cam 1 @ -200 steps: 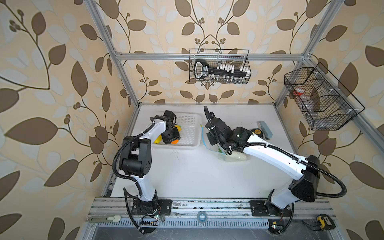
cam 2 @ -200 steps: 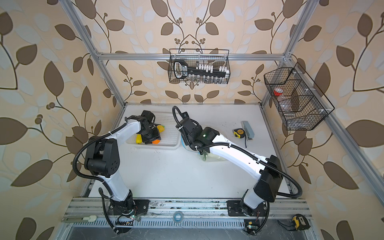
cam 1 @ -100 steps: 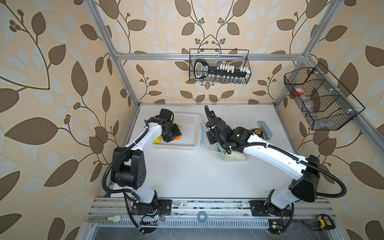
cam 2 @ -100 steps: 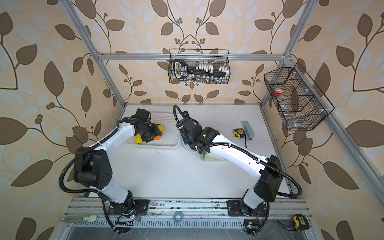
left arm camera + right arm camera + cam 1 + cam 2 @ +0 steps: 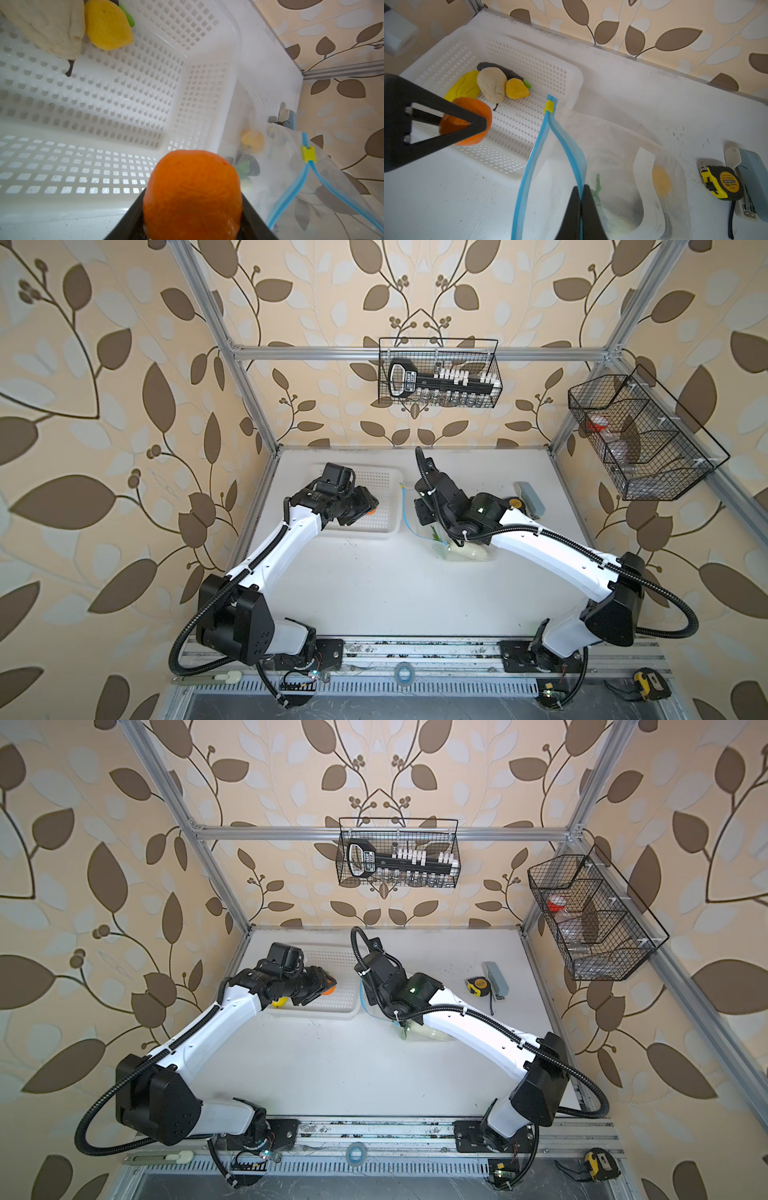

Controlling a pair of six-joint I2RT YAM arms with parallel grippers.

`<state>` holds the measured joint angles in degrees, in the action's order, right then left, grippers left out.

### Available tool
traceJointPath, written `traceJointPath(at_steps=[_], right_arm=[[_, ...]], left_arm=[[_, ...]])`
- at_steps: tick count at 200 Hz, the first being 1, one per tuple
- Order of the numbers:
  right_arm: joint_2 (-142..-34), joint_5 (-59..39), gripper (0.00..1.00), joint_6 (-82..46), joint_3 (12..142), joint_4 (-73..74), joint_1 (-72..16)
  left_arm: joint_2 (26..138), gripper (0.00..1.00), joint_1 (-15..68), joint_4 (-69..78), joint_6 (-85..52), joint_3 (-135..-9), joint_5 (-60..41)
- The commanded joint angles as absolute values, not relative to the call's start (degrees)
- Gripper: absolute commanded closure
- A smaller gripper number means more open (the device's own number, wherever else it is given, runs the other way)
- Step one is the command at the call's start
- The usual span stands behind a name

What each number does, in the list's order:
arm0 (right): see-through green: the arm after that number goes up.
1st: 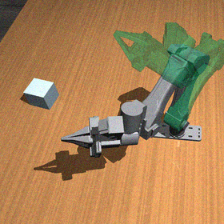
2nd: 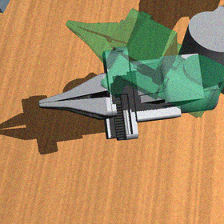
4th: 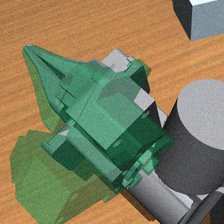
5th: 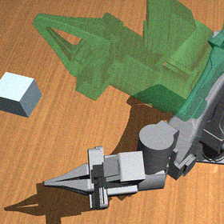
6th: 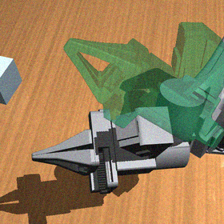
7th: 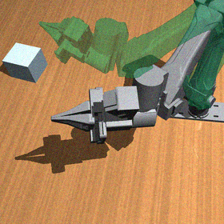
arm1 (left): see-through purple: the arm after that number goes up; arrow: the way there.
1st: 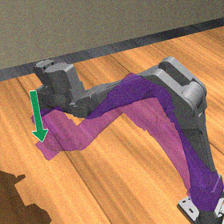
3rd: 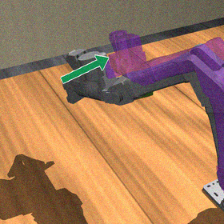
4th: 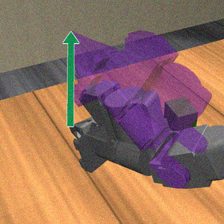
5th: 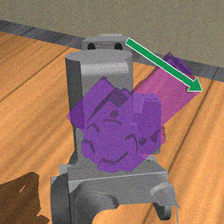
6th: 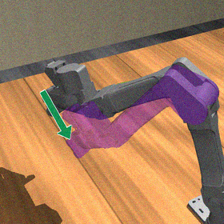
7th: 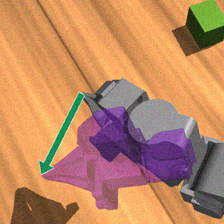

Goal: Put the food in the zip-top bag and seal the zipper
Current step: 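Lift the orange with the left gripper and carry it over the bag mouth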

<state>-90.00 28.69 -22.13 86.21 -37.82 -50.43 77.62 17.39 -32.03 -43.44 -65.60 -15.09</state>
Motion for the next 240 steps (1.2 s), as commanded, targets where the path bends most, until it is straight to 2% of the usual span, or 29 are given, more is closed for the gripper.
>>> traceJointPath(at_steps=[1, 79, 162, 240], right_arm=[[-88.6, 27.92, 1.0, -23.26, 85.25, -36.86, -49.99], [-87.02, 26.1, 1.0, -24.69, 83.77, -35.78, -48.67], [-85.78, 25.76, 1.0, -25.49, 83.15, -35.19, -47.9], [-85.29, 25.3, 1.0, -25.93, 83.32, -34.9, -47.81]], left_arm=[[74.33, 0.65, 19.12, -28.56, -45.67, -64.89, -16.79], [71.03, 0.65, 24.48, -22.49, -49.69, -62.6, -17.81], [67.59, 0.65, 30.35, -11.46, -58.88, -56.55, -13.98], [69.04, 0.63, 33.94, -9.18, -60.44, -58.47, -11.91]])
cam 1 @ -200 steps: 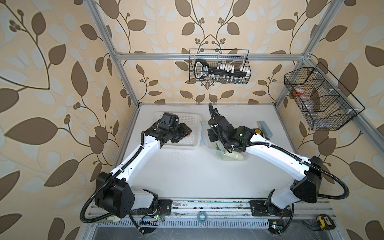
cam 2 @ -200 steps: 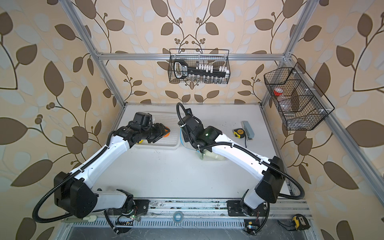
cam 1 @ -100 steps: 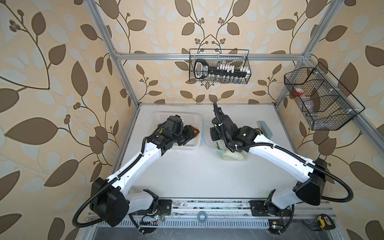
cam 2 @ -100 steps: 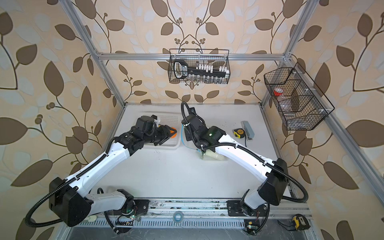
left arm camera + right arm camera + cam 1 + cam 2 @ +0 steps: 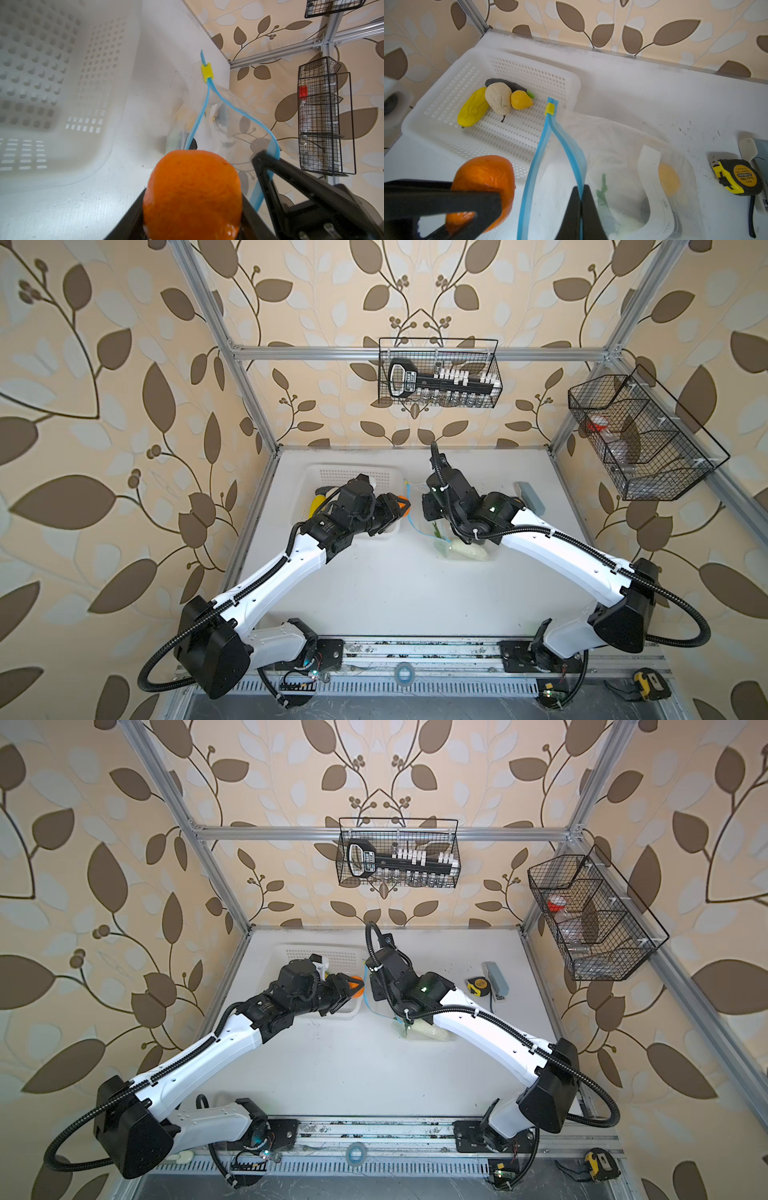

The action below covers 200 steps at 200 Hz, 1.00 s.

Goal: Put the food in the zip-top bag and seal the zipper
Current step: 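Lift the orange with the left gripper and carry it over the bag mouth, then lower the orange into the open bag and open the left gripper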

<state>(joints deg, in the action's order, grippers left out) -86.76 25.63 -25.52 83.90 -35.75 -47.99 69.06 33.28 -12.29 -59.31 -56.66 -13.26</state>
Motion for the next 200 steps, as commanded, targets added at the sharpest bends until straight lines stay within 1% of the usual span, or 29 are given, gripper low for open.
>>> traceJointPath(at_steps=[1, 108, 200], right_arm=[[-85.31, 25.26, 1.0, -25.93, 83.36, -34.9, -47.81], [-85.46, 24.72, 1.0, -26.19, 84.37, -35.07, -47.9], [-84.99, 24.7, 1.0, -26.06, 84.46, -34.82, -47.9]], left_arm=[[69.1, 0.63, 33.98, -9.07, -60.5, -58.46, -11.93], [73.0, 0.63, 38.62, -4.84, -61.53, -60.67, -11.34], [76.1, 0.61, 39.83, -7.91, -60.09, -61.09, -10.14]])
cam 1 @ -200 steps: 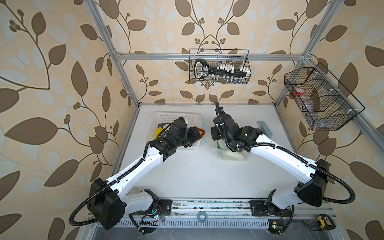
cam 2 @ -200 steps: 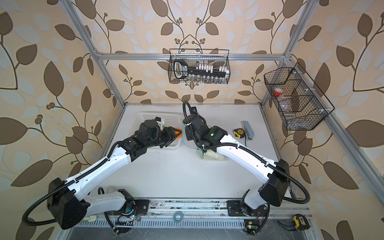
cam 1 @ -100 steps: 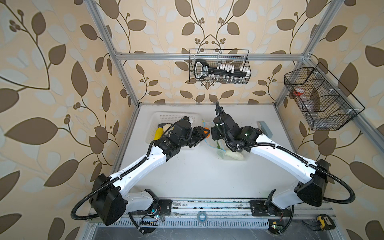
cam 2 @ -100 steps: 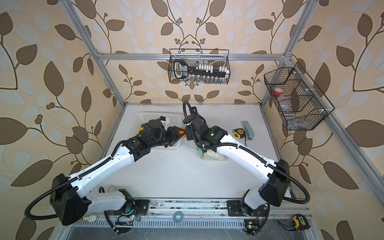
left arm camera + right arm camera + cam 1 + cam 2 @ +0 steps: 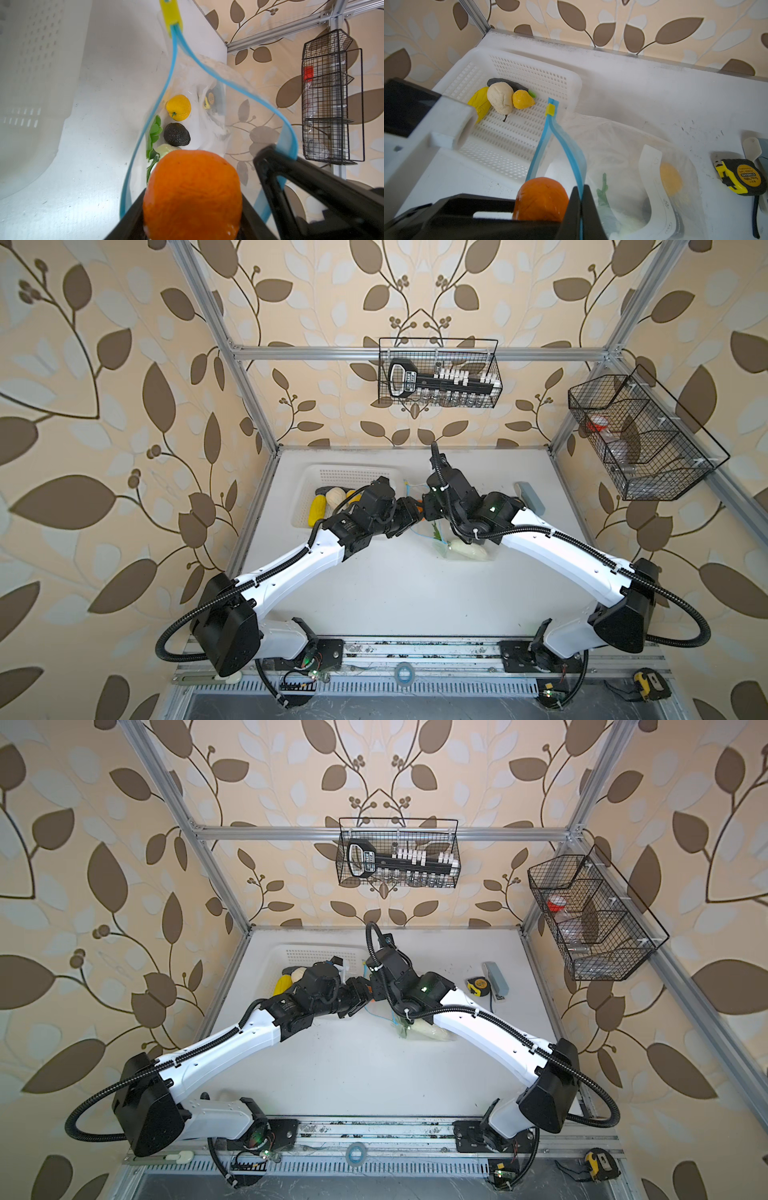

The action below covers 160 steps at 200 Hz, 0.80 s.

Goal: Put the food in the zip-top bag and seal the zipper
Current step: 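Lower the orange into the open bag and open the left gripper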

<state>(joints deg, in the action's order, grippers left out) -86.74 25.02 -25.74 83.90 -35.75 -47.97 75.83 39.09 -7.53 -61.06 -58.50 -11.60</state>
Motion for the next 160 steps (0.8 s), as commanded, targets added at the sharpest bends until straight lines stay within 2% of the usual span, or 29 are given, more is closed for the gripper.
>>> traceJointPath(at_steps=[1, 65, 160], right_arm=[[-84.99, 24.7, 1.0, -26.04, 84.46, -34.81, -47.9], [-85.07, 24.76, 1.0, -25.92, 84.55, -34.8, -47.81], [-85.1, 24.43, 1.0, -25.93, 84.73, -34.68, -47.82]], left_arm=[[76.11, 0.61, 39.82, -8.04, -60.06, -61.09, -10.08], [77.78, 0.56, 41.02, -11.97, -57.33, -62.67, -7.88], [77.26, 0.38, 41.49, -12.7, -55.7, -62.94, -6.65]])
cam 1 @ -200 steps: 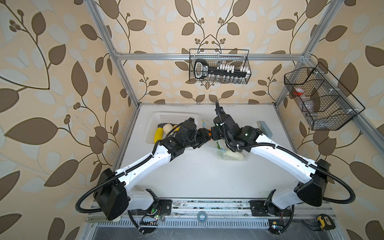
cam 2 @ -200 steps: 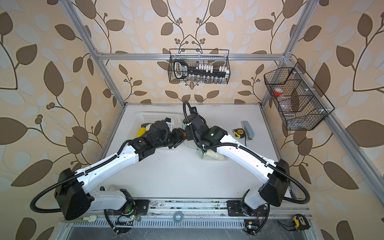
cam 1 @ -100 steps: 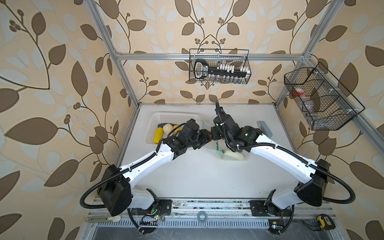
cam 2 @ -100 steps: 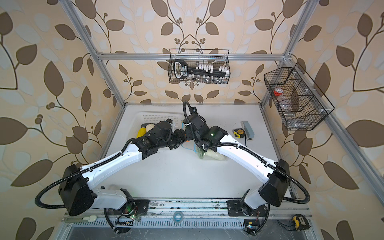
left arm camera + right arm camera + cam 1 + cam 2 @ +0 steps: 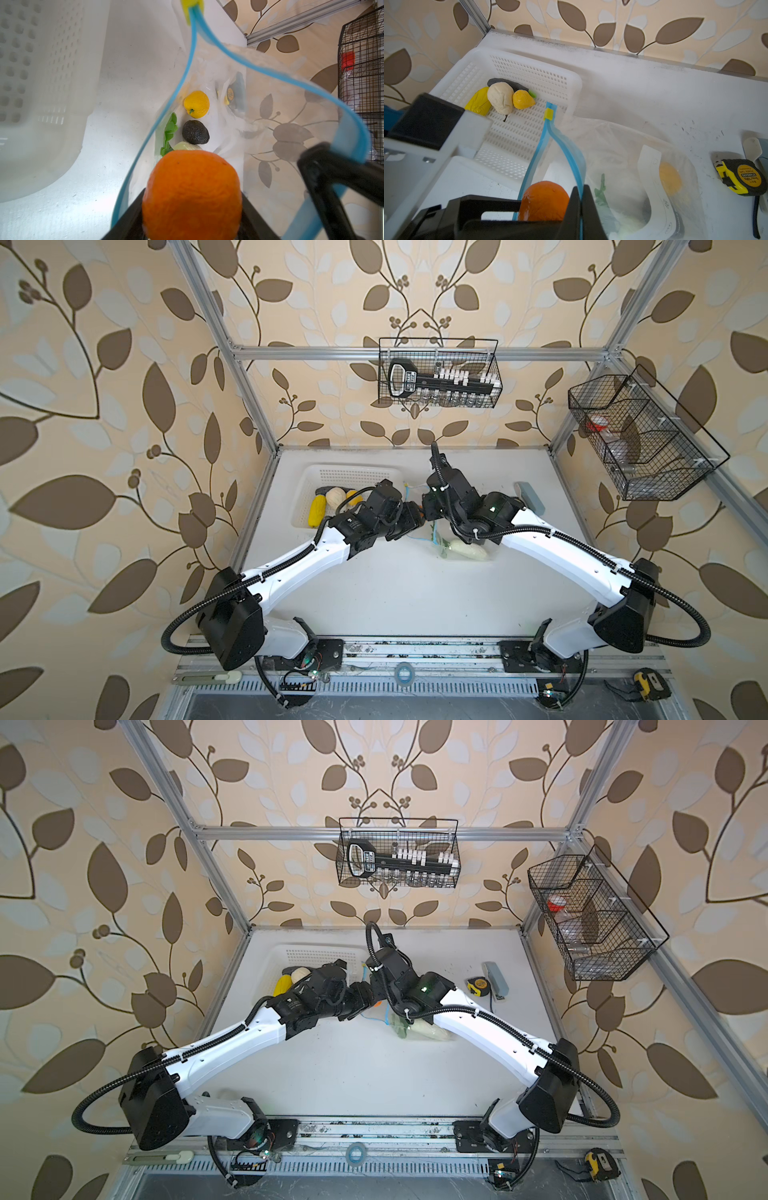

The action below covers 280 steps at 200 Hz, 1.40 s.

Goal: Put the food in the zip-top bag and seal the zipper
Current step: 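Lower the orange into the open bag and open the left gripper, then withdraw the left gripper from the bag back toward the basket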

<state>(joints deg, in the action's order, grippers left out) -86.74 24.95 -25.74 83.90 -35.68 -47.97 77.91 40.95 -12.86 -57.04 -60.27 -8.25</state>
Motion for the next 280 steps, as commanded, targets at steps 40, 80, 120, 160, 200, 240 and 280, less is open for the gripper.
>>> traceJointPath(at_steps=[40, 80, 120, 160, 200, 240, 280], right_arm=[[-85.25, 24.16, 1.0, -26.06, 84.73, -34.45, -47.81], [-85.25, 23.94, 1.0, -26.05, 84.81, -34.41, -47.82], [-85.34, 23.74, 1.0, -26.14, 84.81, -34.4, -47.9], [-85.34, 23.86, 1.0, -26.2, 84.64, -34.42, -47.9], [-85.09, 24.1, 1.0, -26.19, 83.94, -34.28, -47.9], [-85.09, 23.54, 1.0, -26.43, 82.93, -33.21, -47.81], [-85.6, 22.66, 1.0, -26.28, 82.71, -32.28, -47.81]], left_arm=[[76.98, 0.35, 41.51, -12.63, -55.46, -62.84, -6.54], [76.62, 0.34, 41.54, -12.55, -55.28, -62.58, -6.39], [76.55, 0.34, 41.6, -12.49, -55.24, -62.49, -6.36], [75.88, 0.34, 41.6, -12.91, -54.92, -62.49, -5.98], [74.07, 0.32, 41.41, -19.86, -50.02, -65.74, -0.66], [71.81, 0.2, 38.54, -29.89, -43.6, -70.18, 8.32], [73.79, 0.19, 27.18, -35.69, -42.63, -71.28, 8.19]])
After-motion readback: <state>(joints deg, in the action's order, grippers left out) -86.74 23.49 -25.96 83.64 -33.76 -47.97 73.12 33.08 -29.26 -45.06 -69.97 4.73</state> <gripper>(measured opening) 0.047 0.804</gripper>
